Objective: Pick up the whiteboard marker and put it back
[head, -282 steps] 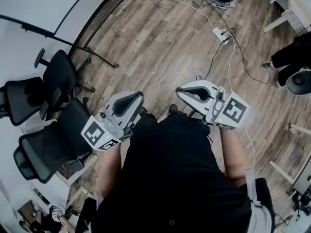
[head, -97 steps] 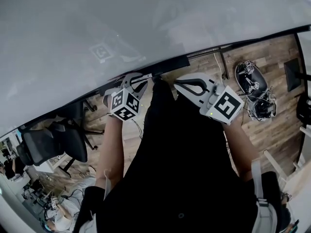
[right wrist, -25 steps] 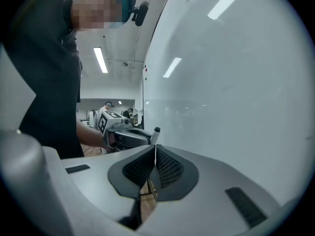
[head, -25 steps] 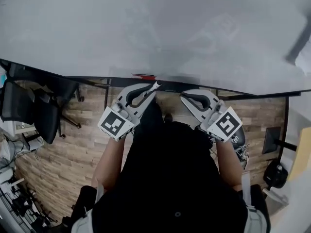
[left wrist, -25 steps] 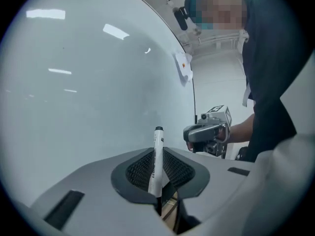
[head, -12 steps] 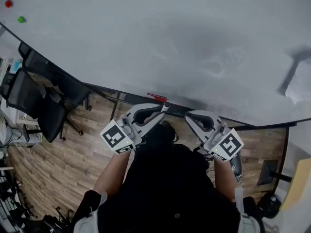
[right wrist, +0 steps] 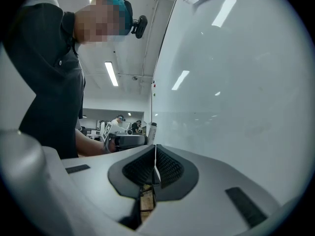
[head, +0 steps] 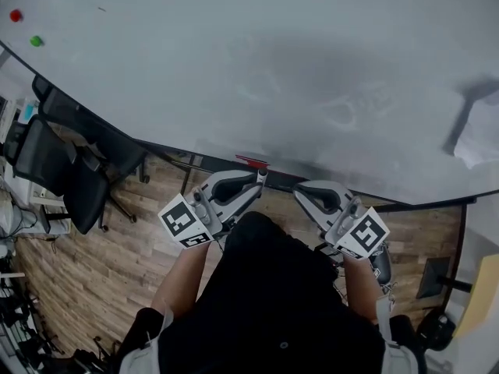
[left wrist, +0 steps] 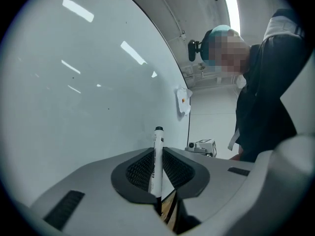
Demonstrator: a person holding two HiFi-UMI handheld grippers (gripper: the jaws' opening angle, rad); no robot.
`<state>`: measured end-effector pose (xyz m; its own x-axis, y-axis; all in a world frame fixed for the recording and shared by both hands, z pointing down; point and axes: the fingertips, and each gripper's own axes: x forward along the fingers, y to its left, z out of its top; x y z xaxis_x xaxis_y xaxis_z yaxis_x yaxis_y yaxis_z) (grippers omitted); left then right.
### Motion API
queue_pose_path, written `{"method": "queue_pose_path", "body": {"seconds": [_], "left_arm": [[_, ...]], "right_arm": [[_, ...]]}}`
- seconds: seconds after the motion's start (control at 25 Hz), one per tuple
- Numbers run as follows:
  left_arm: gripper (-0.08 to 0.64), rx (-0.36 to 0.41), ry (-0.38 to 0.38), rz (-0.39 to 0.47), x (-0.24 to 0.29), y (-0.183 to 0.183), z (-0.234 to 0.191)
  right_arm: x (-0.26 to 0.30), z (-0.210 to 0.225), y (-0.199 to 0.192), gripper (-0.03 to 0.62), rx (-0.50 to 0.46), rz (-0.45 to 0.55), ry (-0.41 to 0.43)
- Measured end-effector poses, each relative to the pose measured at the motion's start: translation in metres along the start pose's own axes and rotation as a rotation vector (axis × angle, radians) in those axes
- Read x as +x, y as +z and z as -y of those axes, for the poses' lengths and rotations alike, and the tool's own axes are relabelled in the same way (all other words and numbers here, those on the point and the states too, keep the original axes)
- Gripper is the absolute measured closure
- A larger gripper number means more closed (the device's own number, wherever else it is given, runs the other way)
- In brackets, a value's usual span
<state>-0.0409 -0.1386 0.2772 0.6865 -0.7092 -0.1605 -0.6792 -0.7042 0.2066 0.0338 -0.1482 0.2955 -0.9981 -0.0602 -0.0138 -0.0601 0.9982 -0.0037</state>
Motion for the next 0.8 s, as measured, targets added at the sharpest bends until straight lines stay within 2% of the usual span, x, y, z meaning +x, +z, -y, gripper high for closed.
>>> {"method": "queue_pose_path", "body": {"seconds": [0.28, 0.8], "left_arm": [[0.492, -0.033, -0.025, -0.016, 0.008, -0.01, 0.001], [0.494, -0.082, -0.037, -0.009, 0.013, -0.015, -0.007]], "right_arm": [[-0.013, -0.002, -0.016, 0.572, 0.034, -0.022, -0.019], [-0.012, 0.005, -0.021, 0.572, 0.064, -0.015, -0.039]]}}
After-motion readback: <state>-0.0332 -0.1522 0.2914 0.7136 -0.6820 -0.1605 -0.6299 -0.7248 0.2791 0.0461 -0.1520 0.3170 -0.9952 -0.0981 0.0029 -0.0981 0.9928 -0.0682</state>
